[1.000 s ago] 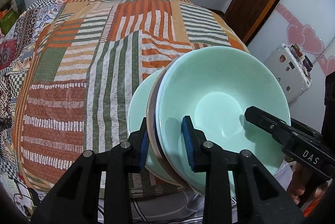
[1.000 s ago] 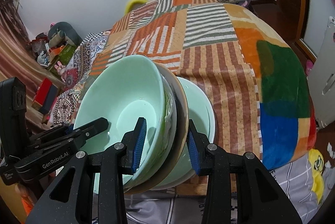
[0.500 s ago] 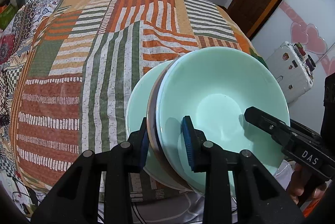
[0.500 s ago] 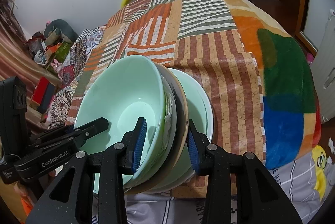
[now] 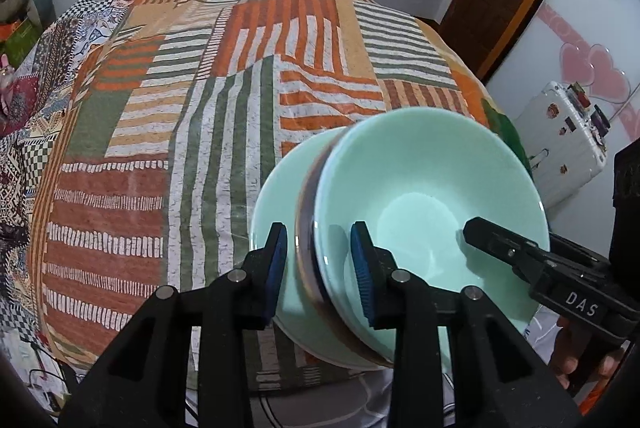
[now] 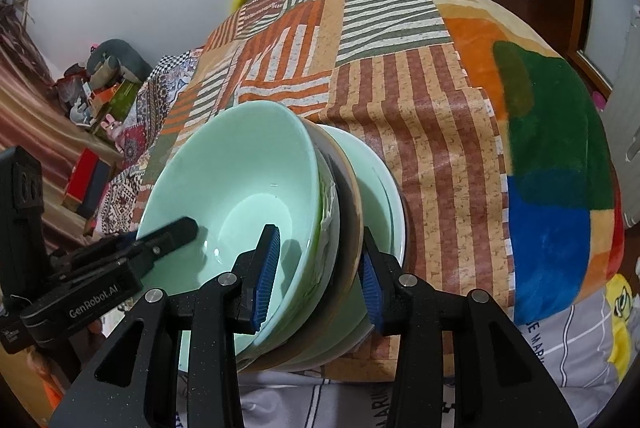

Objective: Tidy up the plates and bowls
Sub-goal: 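Open both grippers and pull them back from the stack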

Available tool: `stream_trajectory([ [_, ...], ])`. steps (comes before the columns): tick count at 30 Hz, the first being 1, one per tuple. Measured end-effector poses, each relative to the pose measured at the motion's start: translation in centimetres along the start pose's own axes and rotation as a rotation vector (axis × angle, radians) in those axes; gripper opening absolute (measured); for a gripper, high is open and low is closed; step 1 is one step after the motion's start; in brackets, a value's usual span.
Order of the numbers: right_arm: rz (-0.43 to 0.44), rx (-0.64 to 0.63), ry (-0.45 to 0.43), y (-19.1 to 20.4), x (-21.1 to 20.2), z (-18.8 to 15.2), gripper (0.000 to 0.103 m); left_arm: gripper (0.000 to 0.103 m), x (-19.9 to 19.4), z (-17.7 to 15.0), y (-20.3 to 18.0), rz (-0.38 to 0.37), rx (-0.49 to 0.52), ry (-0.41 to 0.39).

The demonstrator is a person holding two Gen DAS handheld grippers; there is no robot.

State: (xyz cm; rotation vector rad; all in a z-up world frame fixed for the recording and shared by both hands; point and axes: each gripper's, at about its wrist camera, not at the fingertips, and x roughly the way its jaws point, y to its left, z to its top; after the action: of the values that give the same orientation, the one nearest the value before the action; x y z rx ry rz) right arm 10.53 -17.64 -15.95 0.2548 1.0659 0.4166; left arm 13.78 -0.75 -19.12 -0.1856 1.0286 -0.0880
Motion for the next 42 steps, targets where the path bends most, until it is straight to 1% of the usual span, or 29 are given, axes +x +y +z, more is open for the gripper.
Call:
stream_trajectory([
  [1, -0.009, -0.009, -0.005, 0.1, -0.1, 0.0, 0.037, 0.033, -0.2, 0.0, 0.2, -0.004, -0.006, -0.003],
  [5, -0.034, -0.044, -0.047, 0.5, -1.4, 0.3, 0.052, 0.033, -1.9, 0.2, 0.3, -0.007, -0.006, -0.038],
  [9, -0.031, -0.061, -0.088, 0.8, -3.2, 0.6, 0.053, 0.034, -4.9, 0.3, -0.4, -0.02, 0.022, -0.112],
  [12, -0.026, -0.079, -0.131, 1.3, -4.8, 0.9, 0.053, 0.041, -8.0, 0.3, -1.4, -0.019, 0.052, -0.206],
  [15, -0.006, -0.106, -0.186, 2.3, -6.9, 1.1, 0.053, 0.044, -10.9, 0.2, -2.3, -0.013, 0.073, -0.296],
  [18, -0.001, -0.138, -0.245, 3.3, -8.6, 1.3, 0.054, 0.05, -13.4, 0.0, -2.9, -0.034, 0.08, -0.365],
  [20, 0.006, -0.158, -0.293, 3.9, -10.0, 1.3, 0.056, 0.051, -15.0, -0.1, -3.4, -0.039, 0.09, -0.409],
  [22, 0.011, -0.176, -0.346, 4.4, -11.6, 1.2, 0.056, 0.052, -16.3, -0.2, -3.7, -0.034, 0.102, -0.448],
  [24, 0.015, -0.194, -0.386, 4.7, -12.9, 1.1, 0.056, 0.054, -17.8, -0.6, -4.1, -0.036, 0.113, -0.489],
  [27, 0.029, -0.215, -0.445, 5.5, -14.7, 1.0, 0.057, 0.055, -19.7, -1.1, -4.4, -0.04, 0.122, -0.542],
  [29, 0.033, -0.232, -0.488, 5.9, -15.8, 0.7, 0.059, 0.057, -20.8, -1.5, -4.6, -0.039, 0.131, -0.574],
  [33, 0.036, -0.257, -0.544, 6.6, -17.1, 0.3, 0.059, 0.06, -22.2, -2.2, -4.9, -0.027, 0.145, -0.626],
  [36, 0.044, -0.276, -0.566, 7.2, -17.6, 0.1, 0.06, 0.072, -23.0, -2.7, -4.7, -0.024, 0.141, -0.656],
  [37, 0.047, -0.284, -0.57, 7.5, -17.7, 0.0, 0.063, 0.072, -23.3, -3.0, -4.7, -0.023, 0.138, -0.668],
  [38, 0.048, -0.291, -0.576, 7.6, -17.7, -0.1, 0.07, 0.073, -23.4, -3.1, -4.7, -0.021, 0.138, -0.675],
  [39, 0.045, -0.297, -0.588, 7.8, -17.8, -0.2, 0.073, 0.076, -23.6, -3.2, -4.6, -0.018, 0.14, -0.68],
  [40, 0.04, -0.307, -0.6, 8.0, -17.8, -0.4, 0.075, 0.08, -23.7, -3.3, -4.6, -0.014, 0.139, -0.687],
  [42, 0.036, -0.322, -0.606, 8.4, -17.6, -0.4, 0.076, 0.084, -23.8, -3.5, -4.5, -0.007, 0.131, -0.699],
])
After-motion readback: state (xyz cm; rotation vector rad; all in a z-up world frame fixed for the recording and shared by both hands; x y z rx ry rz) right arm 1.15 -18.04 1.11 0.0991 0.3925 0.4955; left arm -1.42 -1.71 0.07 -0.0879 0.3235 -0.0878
